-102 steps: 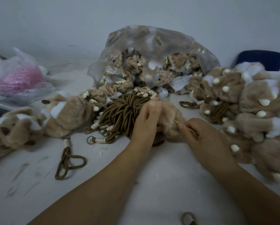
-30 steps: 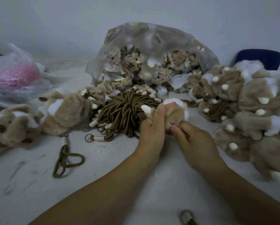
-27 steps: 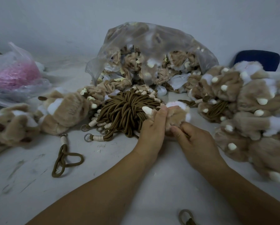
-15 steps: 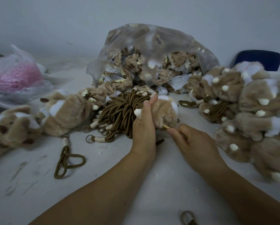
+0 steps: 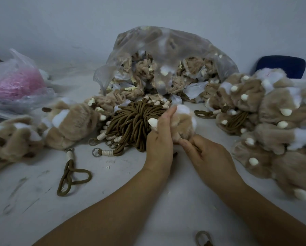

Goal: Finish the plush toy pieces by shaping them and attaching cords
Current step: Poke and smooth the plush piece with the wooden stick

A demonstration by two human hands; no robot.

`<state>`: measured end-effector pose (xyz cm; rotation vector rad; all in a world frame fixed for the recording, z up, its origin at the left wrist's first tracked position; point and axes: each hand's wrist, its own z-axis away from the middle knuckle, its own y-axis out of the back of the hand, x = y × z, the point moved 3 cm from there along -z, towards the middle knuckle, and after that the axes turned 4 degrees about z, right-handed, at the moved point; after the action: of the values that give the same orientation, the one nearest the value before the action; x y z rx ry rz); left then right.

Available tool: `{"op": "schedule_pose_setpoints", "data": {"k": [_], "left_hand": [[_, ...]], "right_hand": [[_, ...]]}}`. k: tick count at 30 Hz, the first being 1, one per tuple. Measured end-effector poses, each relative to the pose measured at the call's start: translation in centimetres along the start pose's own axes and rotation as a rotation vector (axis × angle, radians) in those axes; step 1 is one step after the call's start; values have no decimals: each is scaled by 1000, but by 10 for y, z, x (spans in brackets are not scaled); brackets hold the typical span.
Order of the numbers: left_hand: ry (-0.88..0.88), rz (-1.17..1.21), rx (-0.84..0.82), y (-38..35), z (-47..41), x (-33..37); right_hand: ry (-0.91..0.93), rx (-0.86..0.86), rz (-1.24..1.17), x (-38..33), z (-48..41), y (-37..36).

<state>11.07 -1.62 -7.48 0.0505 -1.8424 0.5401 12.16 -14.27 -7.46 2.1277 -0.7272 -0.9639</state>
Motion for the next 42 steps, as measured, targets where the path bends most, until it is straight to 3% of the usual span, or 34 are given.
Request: {"op": "schedule_pose_setpoints", "data": {"k": [4, 15, 29, 32, 38, 42], "left_hand": [[-14, 19, 99, 5, -5, 0], [-128, 21, 180, 9, -5, 7], [-3, -29, -102, -6, 2, -3], [3, -39, -90, -5, 0, -2], [-75, 49, 119, 12, -11, 6], [-170, -92, 49, 8, -8, 7]], "right_hand": [[1, -16, 51, 2, 2, -1], [-40, -34, 31, -1, 4, -2], [17, 20, -87, 2, 2, -1], [22, 12, -75, 1, 0, 0], [10, -1, 66, 8, 1, 3], [-113, 1, 21, 16, -2, 7]]}}
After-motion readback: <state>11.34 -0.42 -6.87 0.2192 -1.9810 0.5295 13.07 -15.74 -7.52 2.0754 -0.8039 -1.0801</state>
